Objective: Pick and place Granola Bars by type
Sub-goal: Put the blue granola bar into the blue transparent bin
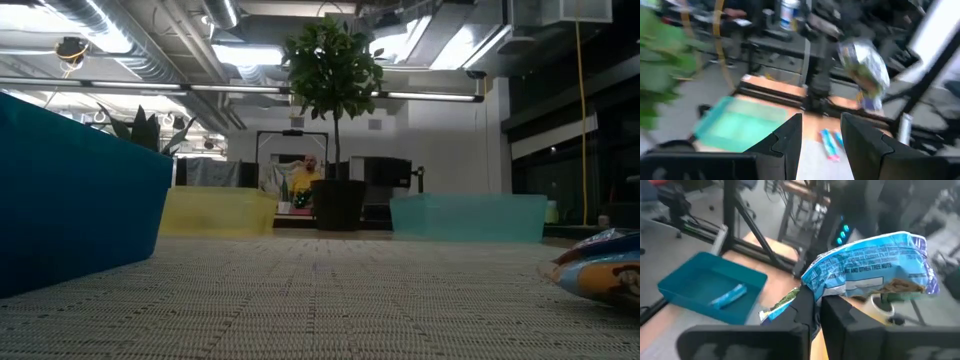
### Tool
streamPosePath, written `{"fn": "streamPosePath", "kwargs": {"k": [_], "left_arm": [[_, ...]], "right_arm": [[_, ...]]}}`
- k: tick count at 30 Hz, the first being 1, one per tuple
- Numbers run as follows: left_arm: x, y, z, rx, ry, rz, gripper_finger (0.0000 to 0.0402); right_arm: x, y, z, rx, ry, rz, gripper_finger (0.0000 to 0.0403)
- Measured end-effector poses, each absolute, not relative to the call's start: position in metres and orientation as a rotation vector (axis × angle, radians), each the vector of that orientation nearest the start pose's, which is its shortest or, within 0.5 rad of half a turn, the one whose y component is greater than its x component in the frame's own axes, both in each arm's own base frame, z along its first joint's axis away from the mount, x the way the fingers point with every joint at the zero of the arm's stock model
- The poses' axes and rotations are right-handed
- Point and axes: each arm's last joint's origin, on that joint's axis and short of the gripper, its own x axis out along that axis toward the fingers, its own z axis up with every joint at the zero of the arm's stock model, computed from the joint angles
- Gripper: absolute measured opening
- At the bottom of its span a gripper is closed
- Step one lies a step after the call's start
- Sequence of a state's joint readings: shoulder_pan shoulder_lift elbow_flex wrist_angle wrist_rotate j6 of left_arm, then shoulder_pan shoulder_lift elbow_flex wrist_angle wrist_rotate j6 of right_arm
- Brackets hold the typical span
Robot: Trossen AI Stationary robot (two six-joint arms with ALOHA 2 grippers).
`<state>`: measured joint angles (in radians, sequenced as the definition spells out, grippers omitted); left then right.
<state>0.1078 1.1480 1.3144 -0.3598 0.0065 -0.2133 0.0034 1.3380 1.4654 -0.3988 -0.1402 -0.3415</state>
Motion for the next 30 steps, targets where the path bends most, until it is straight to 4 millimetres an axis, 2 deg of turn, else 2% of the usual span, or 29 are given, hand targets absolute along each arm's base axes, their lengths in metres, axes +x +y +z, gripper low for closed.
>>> {"fn": "streamPosePath", "kwargs": {"k": [4, 7, 13, 20, 25, 30], "left_arm": [[0.250, 0.024, 0.424, -0.191, 0.155, 0.071, 0.0129], [0.260, 0.023, 0.422, -0.169, 0.133, 0.057, 0.0143], [0.274, 0.022, 0.422, -0.157, 0.069, -0.001, 0.0212], [0.278, 0.023, 0.428, -0.174, -0.004, 0.007, 0.0300], [0.280, 0.023, 0.429, -0.221, -0.025, 0.011, 0.0334], [0.289, 0.024, 0.423, -0.265, -0.015, 0.007, 0.0347]], "right_arm": [[0.288, -0.003, 0.429, -0.313, 0.200, 0.227, 0.0012], [0.288, -0.007, 0.429, -0.309, 0.193, 0.227, 0.0015], [0.288, -0.008, 0.429, -0.314, 0.194, 0.223, 0.0038], [0.288, -0.008, 0.428, -0.338, 0.199, 0.227, 0.0015], [0.288, -0.009, 0.429, -0.342, 0.196, 0.223, 0.0020], [0.288, -0.010, 0.428, -0.350, 0.194, 0.222, 0.0029]]}}
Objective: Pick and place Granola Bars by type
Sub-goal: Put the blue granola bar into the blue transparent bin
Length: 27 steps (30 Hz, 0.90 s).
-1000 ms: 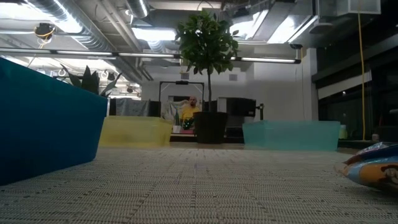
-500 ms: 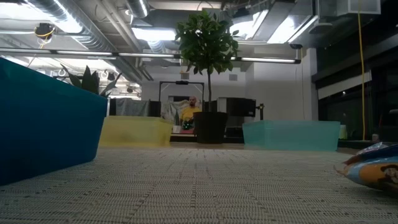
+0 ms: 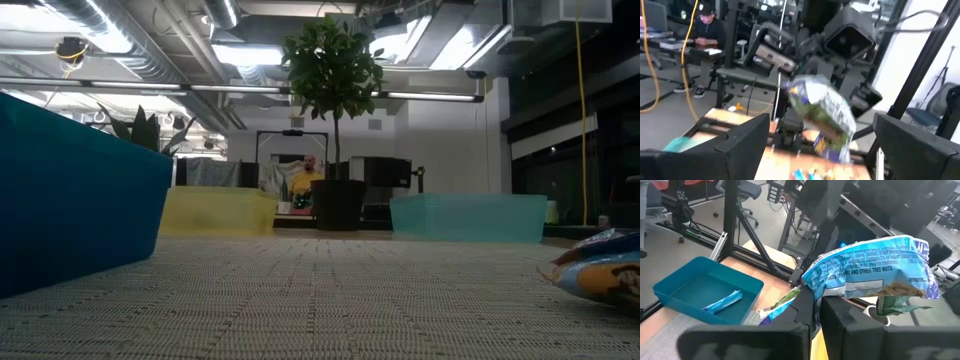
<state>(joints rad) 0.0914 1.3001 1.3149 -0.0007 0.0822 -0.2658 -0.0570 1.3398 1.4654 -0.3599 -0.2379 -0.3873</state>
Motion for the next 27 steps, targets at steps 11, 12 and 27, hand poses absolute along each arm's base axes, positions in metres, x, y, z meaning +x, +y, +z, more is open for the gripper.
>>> {"fn": "streamPosePath", "kwargs": {"k": [11, 12, 27], "left_arm": [[0.315, 0.025, 0.413, -0.310, -0.072, -0.065, 0.0348], [0.316, 0.025, 0.413, -0.309, -0.075, -0.066, 0.0348], [0.316, 0.025, 0.414, -0.282, -0.077, -0.073, 0.0170]], "right_arm": [[0.294, -0.012, 0.424, -0.350, 0.210, 0.220, 0.0027], [0.295, -0.012, 0.423, -0.350, 0.209, 0.219, 0.0029], [0.299, -0.013, 0.424, -0.358, 0.185, 0.190, 0.0036]]}}
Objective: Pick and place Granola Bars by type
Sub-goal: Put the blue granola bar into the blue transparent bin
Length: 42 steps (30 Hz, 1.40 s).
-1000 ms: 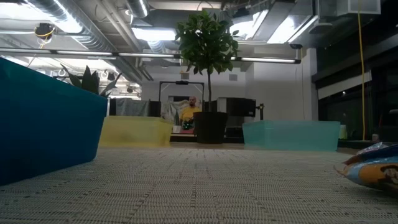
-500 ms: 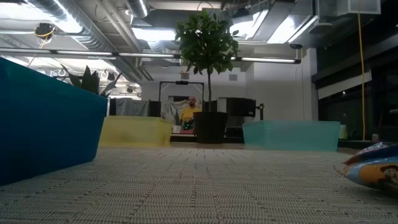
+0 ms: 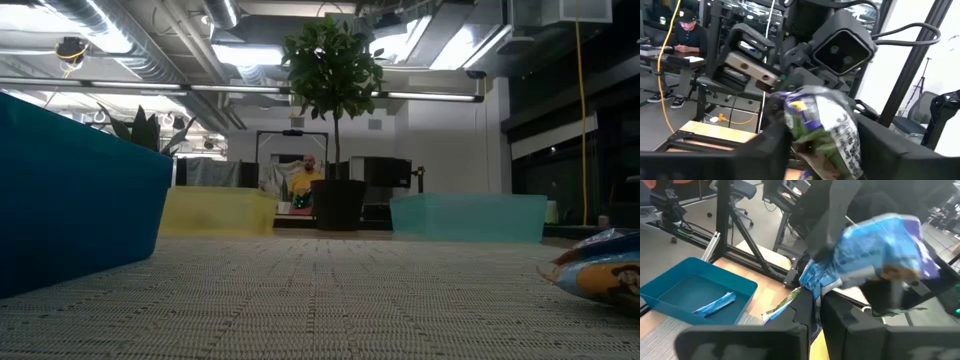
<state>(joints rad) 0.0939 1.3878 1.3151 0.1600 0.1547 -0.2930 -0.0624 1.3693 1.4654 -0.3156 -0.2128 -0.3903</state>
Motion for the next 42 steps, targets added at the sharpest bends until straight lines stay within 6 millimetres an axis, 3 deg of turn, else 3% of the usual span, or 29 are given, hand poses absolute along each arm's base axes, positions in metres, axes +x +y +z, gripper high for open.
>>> {"fn": "streamPosePath", "kwargs": {"k": [5, 8, 15, 22, 26, 30, 36, 42], "left_arm": [[0.315, 0.025, 0.414, -0.256, -0.079, -0.080, 0.0075], [0.315, 0.025, 0.414, -0.254, -0.078, -0.096, 0.0049], [0.315, 0.025, 0.414, -0.254, -0.076, -0.099, 0.0054], [0.315, 0.025, 0.415, -0.252, -0.083, -0.100, 0.0045], [0.316, 0.025, 0.411, -0.256, -0.057, -0.097, 0.0047], [0.316, 0.024, 0.411, -0.262, -0.056, -0.106, 0.0049], [0.311, 0.021, 0.412, -0.264, -0.018, -0.184, 0.0044], [0.282, 0.009, 0.414, -0.226, 0.130, -0.237, 0.0045]], "right_arm": [[0.299, -0.013, 0.425, -0.359, 0.184, 0.185, 0.0035], [0.299, -0.013, 0.425, -0.358, 0.184, 0.185, 0.0033], [0.298, -0.013, 0.425, -0.359, 0.181, 0.185, 0.0053], [0.287, -0.012, 0.438, -0.316, 0.164, 0.179, 0.0139], [0.269, -0.011, 0.456, -0.320, 0.137, 0.153, 0.0197], [0.248, -0.013, 0.461, -0.317, 0.215, 0.068, 0.0234], [0.212, -0.015, 0.457, -0.225, 0.373, -0.082, 0.0245], [0.187, -0.016, 0.440, -0.086, 0.534, -0.178, 0.0245]]}}
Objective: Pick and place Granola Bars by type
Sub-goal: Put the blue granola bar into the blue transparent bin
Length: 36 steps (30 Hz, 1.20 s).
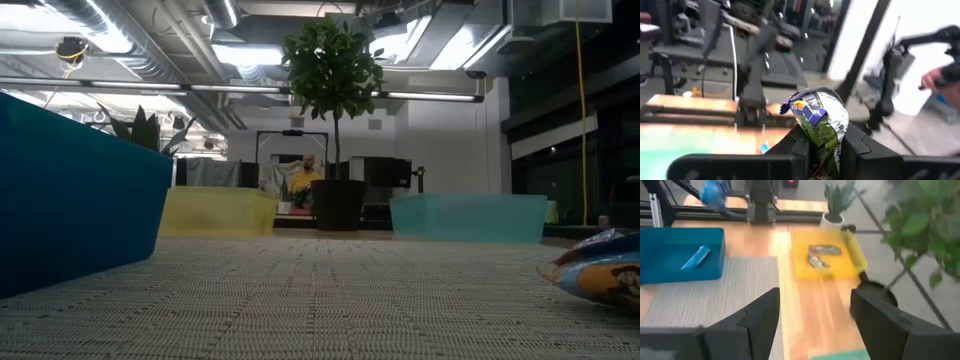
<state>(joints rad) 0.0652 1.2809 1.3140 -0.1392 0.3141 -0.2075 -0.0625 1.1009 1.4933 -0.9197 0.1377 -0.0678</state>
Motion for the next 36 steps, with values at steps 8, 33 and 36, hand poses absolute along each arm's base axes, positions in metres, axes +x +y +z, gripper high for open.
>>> {"fn": "streamPosePath", "kwargs": {"k": [8, 33, 36], "left_arm": [[0.229, -0.021, 0.411, -0.226, 0.391, -0.237, 0.0044], [0.216, -0.105, 0.382, -0.538, 0.718, -0.205, 0.0047], [0.224, -0.124, 0.369, -0.584, 0.773, -0.147, 0.0047]], "right_arm": [[0.167, -0.013, 0.405, 0.035, 0.581, -0.219, 0.0245], [0.183, -0.014, 0.388, -0.163, 0.388, -0.180, 0.0245], [0.183, -0.013, 0.386, -0.184, 0.402, -0.138, 0.0245]]}}
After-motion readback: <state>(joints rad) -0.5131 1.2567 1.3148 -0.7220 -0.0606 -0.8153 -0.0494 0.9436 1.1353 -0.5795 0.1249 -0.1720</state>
